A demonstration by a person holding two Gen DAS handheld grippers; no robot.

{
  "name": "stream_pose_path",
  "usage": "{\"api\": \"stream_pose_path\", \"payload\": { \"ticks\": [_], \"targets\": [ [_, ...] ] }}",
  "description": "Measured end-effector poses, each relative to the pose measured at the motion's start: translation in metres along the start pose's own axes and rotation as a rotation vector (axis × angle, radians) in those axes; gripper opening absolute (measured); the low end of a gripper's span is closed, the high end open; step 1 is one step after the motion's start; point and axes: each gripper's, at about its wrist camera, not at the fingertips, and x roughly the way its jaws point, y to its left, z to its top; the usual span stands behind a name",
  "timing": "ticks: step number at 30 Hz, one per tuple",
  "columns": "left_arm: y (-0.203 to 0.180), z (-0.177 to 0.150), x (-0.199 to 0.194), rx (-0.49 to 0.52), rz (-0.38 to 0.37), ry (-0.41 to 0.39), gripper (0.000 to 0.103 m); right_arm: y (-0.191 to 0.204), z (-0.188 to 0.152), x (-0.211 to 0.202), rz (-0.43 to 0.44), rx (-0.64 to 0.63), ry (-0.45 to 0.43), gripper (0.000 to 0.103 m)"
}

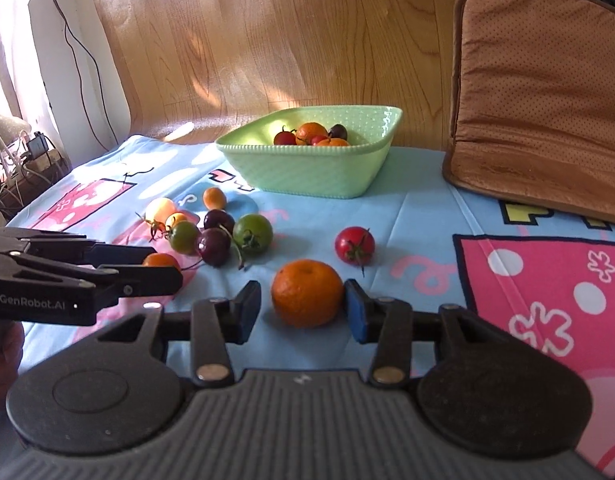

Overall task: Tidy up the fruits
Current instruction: 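Grasp orange cherry tomato with left tool while right tool grasps an orange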

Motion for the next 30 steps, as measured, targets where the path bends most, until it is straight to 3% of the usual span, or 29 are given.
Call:
{"api": "stream_pose_path", "payload": {
  "ticks": [2,8,19,30],
  "targets": [
    [0.000,-0.001,-0.002,0.003,-0.005,-0.007,0.038,0.002,0.000,-0.003,0.000,0.000,0.001,0.040],
    [0.001,-0.011,-0.027,-0.023,-0.049,-0.015,0.038,0.025,-0.019,-0.026,0.033,-0.024,0.008,0.040],
    [-0.003,-0.069,-0.099,-0.034,-0.046,-0.026,0.038,0.091,-0.070,-0.078,0.094,-0.082,-0.003,0.040],
    [-0.010,-0.090,-0.108,-0.013,-0.010,-0.033,0.040,0.103,-0.081,-0.082,0.045,-0.106,-0.028,0.041]
  ]
}}
